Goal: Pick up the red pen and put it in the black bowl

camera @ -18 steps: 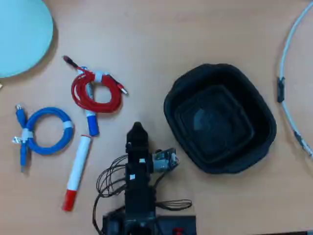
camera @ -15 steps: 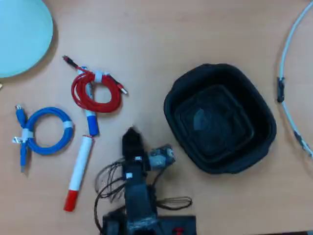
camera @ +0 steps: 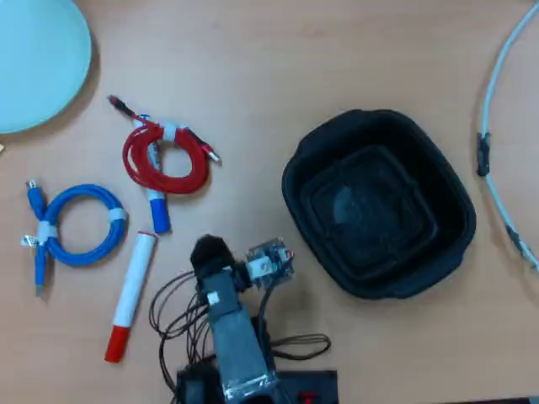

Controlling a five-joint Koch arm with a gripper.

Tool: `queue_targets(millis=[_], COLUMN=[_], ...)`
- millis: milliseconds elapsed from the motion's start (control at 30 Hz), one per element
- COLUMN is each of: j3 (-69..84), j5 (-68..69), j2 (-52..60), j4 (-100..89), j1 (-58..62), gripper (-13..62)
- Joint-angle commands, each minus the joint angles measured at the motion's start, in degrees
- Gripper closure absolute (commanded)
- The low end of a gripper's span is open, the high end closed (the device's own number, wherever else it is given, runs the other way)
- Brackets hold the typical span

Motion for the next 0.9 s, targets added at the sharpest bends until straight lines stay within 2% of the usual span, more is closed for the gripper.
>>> queue_targets(millis=[0,300,600,733,867], j3=[-8.8,-22.9,-25.0,-25.2,-25.8], j5=[-4.9,-16.3,-26.7,-27.2,-26.9], j2=[1.5,1.1,1.4,1.0,-5.1], j4=[7.6,14.2,14.2,13.3,11.1], j1=[-0.4,-6.6,-23.8,-30.3,-35.3], gripper=[7.9,6.0,6.2,5.8,5.7])
